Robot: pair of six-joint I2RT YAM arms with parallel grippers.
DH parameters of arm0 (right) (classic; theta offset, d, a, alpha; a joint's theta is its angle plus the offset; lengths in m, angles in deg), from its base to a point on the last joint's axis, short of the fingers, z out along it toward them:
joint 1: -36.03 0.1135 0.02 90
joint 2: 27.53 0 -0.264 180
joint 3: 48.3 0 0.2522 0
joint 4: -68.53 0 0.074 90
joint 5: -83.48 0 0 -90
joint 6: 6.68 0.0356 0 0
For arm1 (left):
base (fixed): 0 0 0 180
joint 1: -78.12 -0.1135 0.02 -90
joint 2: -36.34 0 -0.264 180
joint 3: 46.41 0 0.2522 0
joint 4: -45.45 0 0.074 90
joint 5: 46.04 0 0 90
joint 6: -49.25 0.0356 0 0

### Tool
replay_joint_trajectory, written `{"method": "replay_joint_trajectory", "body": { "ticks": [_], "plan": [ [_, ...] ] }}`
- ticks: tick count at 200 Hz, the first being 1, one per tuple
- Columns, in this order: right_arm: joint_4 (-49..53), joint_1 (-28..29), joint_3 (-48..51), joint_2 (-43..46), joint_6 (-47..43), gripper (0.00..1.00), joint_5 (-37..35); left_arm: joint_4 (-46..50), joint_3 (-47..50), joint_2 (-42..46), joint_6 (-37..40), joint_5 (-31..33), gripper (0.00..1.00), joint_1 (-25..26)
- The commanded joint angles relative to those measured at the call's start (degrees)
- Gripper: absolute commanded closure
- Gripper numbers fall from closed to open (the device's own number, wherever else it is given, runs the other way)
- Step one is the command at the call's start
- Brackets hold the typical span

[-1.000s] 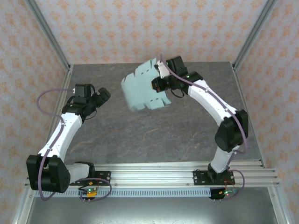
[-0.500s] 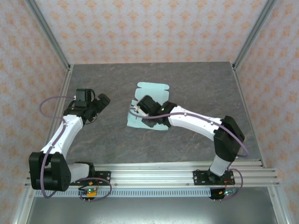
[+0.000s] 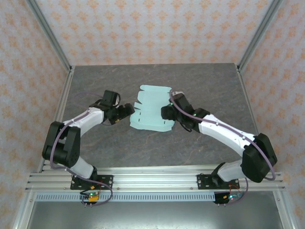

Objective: Fold the paper box

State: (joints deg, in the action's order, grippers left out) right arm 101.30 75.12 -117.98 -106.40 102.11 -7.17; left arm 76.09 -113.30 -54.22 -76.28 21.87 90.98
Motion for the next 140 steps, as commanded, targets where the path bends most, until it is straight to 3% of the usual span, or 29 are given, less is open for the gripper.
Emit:
{"method": "replay_joint_trajectory", "body": {
  "ticks": [1,19,32,46,67,85,104,125,140],
  "plan": [
    [-1.3,-0.9,3.6,-0.5,13.7,0.25,1.7,4.4,-4.9,-3.4,4.6,6.0,0.10,0.9],
    [-1.2,-0.9,4.0,-0.7,15.7,0.25,3.5,3.8,-6.2,-6.8,4.6,3.6,0.16,1.1],
    [-1.1,-0.9,4.3,-1.0,18.8,0.25,4.6,2.1,-6.4,-8.7,4.6,1.5,0.26,1.4],
    [-0.2,-1.0,4.7,-1.0,27.1,0.23,5.6,2.3,-7.0,-10.2,4.6,1.0,0.49,1.4],
    [-6.2,-1.2,7.1,-0.7,41.5,0.24,10.9,0.2,-6.7,-12.0,3.4,-2.0,0.73,1.5],
    [-5.4,-1.5,6.9,-0.3,49.2,0.24,8.9,-3.0,-5.7,-12.2,1.3,-5.8,1.00,1.5],
    [-6.4,-1.6,6.8,-0.6,57.4,0.24,5.8,-7.6,-3.2,-10.7,-4.7,-8.7,1.00,1.5],
    [-6.7,-1.3,6.3,-3.7,69.3,0.25,6.8,-18.2,1.5,-8.9,-16.9,-12.1,1.00,1.6],
    [-7.4,-0.2,5.4,-5.2,72.6,0.23,7.2,-24.0,4.2,-6.9,-24.5,-11.9,1.00,1.8]
  ]
}}
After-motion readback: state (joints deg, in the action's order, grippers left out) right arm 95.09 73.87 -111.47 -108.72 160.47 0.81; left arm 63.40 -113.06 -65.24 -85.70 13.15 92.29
